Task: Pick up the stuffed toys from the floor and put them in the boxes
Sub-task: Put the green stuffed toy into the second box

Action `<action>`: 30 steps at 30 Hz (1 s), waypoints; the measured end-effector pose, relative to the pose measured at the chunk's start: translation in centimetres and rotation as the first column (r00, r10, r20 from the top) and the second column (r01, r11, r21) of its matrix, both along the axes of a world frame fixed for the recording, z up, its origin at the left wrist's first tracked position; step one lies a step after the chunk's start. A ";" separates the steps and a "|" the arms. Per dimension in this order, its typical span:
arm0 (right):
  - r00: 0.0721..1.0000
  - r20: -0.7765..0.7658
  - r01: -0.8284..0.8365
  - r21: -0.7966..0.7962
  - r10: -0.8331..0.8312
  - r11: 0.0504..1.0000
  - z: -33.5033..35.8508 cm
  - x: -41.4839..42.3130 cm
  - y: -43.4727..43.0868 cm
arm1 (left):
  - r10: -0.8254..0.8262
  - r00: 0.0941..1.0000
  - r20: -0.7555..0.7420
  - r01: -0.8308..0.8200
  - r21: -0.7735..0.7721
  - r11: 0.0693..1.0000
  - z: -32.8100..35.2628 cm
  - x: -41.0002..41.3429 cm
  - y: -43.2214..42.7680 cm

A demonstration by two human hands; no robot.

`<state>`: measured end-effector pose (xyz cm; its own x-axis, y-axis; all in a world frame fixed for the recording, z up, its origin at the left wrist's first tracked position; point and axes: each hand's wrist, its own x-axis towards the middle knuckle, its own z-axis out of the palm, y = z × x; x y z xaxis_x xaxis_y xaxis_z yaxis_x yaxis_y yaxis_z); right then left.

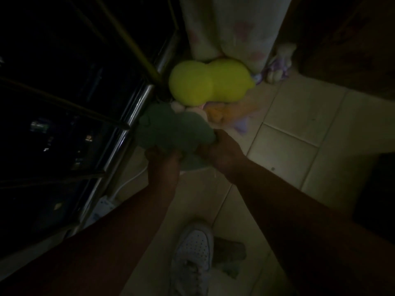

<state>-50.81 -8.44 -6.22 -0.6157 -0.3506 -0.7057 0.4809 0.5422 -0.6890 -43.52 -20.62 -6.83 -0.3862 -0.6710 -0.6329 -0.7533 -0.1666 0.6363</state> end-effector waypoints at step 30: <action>0.787 -0.240 0.581 -0.024 -0.569 0.814 39.3 6.9 35.9 | -0.555 0.744 -0.371 0.582 -0.048 0.812 38.4 -1.2 31.3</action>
<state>-43.91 27.50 33.13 -0.8356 0.1502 -0.5285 0.5493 0.2510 -0.7971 -44.68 10.71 31.58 -0.8856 -0.2166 -0.4110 -0.4485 0.1683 0.8778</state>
